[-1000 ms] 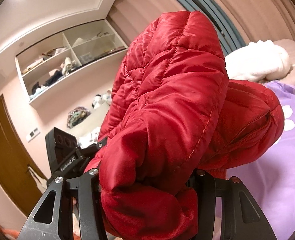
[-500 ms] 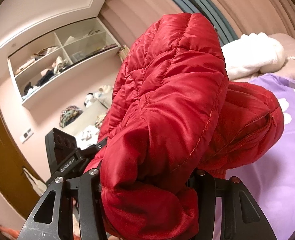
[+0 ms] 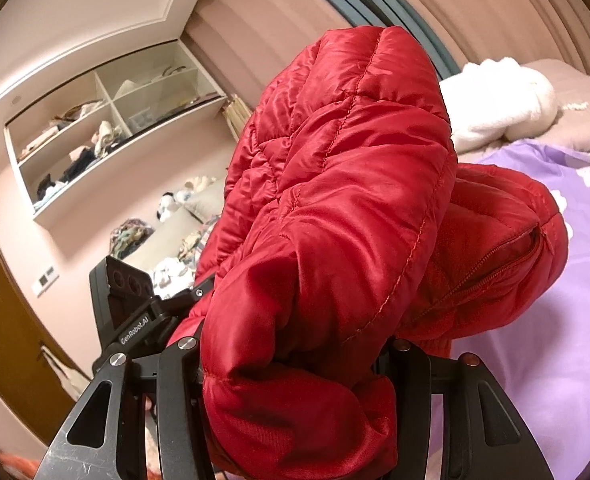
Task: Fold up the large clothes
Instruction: 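Hold the lifted jacket bundle up with both tools, then lower the jacket bundle onto the duvet with both tools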
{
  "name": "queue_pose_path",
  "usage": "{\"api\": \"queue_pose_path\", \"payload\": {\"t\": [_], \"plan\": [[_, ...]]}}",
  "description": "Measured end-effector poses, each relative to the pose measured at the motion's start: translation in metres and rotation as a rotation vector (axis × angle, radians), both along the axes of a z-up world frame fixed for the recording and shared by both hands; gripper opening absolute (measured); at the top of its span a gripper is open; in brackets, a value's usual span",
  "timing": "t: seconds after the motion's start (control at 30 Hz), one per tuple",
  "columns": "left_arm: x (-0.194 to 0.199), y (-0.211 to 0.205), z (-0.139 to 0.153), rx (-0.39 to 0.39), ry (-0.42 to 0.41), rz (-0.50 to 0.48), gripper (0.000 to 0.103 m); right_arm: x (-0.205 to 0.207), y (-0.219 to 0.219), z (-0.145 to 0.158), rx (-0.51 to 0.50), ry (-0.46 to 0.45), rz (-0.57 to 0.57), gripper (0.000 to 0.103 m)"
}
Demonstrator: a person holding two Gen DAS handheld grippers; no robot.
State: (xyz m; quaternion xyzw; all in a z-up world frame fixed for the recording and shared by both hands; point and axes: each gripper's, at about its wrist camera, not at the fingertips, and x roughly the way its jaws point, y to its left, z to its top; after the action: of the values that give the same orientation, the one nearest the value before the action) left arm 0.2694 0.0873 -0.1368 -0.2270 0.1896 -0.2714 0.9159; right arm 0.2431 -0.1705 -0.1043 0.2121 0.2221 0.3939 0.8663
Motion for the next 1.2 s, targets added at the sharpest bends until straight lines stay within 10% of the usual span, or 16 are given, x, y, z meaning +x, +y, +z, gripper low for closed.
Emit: {"api": "queue_pose_path", "payload": {"t": [0.5, 0.8, 0.9, 1.2], "plan": [[0.085, 0.008, -0.046, 0.075, 0.087, 0.048, 0.063, 0.079, 0.027, -0.036, 0.005, 0.121, 0.0, 0.053], [0.155, 0.016, -0.146, 0.216, 0.282, 0.162, 0.068, 0.143, 0.065, -0.112, -0.107, 0.314, -0.069, 0.053], [0.157, 0.029, -0.169, 0.139, 0.31, 0.162, 0.072, 0.151, 0.075, -0.141, -0.161, 0.361, -0.078, 0.057], [0.149, 0.025, -0.164, 0.163, 0.357, 0.225, 0.082, 0.137, 0.09, -0.132, -0.163, 0.377, -0.112, 0.059]]}}
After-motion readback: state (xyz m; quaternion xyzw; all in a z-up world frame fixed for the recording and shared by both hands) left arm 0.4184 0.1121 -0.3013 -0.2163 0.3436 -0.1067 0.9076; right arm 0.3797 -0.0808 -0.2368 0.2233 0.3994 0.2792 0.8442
